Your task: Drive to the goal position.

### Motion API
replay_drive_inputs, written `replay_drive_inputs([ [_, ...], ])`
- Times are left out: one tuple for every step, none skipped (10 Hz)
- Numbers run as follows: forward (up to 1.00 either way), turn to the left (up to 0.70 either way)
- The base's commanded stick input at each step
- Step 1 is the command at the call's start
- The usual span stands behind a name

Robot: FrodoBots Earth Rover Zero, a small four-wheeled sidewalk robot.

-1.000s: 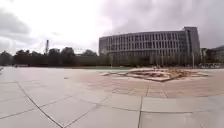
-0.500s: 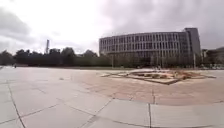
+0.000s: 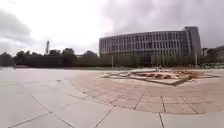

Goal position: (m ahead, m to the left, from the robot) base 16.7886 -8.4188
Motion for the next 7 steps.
replay_drive_inputs([
  [0.7, 0.0],
  [0.7, 0.0],
  [0.7, 0.0],
  [0.7, 0.0],
  [0.7, 0.0],
  [0.7, 0.0],
  [0.7, 0.0],
])
